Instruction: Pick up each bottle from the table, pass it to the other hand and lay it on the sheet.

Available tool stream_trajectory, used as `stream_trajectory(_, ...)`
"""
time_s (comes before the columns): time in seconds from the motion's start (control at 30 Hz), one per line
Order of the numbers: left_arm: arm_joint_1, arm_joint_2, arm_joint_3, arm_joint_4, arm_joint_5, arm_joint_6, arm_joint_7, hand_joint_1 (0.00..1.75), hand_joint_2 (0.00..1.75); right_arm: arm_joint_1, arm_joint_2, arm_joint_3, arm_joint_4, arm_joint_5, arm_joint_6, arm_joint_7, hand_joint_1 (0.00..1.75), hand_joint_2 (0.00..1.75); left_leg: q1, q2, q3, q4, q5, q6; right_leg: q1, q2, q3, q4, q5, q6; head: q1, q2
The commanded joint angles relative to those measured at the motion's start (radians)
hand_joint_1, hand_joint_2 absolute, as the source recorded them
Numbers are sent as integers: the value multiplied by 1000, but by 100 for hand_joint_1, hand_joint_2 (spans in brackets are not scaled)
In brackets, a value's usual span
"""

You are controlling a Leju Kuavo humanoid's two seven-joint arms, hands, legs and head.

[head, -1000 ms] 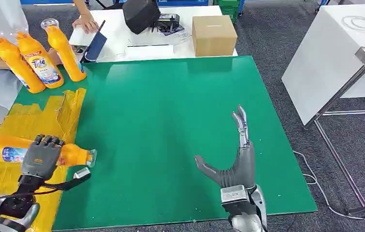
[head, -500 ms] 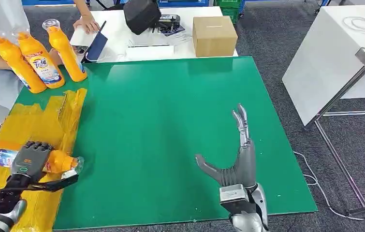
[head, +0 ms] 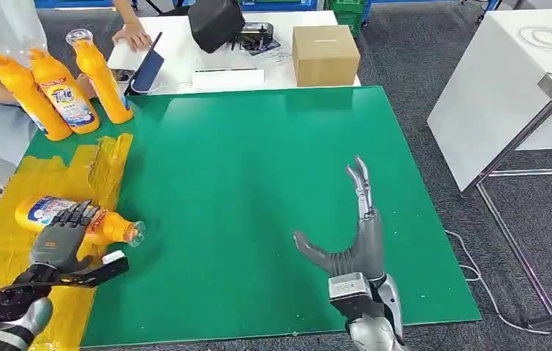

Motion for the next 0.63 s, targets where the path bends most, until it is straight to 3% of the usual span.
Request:
stream_trajectory(0.03, 39, -53, 15, 4, 23, -9, -6, 0, 175, -35, -11, -1, 58, 1, 7, 7, 0, 175, 0, 2, 4, -2, -1, 1, 0, 1, 3, -2, 0, -1, 0, 0)
stream_trajectory(0.13, 63, -86, 50, -39, 75, 65, -31, 0, 175, -33, -11, -3, 59, 3, 11, 10, 0, 175, 0, 2, 5, -2, -1, 1, 1, 1, 5, -3, 0, -1, 0, 0)
stream_trajectory(0.27, 130, -236, 159, -243, 317, 229, -208, 0, 175, -17, -6, -3, 58, 8, 5, 9, 0, 175, -1, 0, 2, -1, 0, 1, -1, -1, 2, -2, 0, 0, 0, 0)
stream_trajectory(0.63, 146, -237, 164, -281, 305, 217, -185, 0, 175, -18, -8, -3, 55, 8, 5, 8, 0, 175, 1, 1, 2, -1, -2, 1, 1, -2, 3, -3, -1, -2, 0, 0)
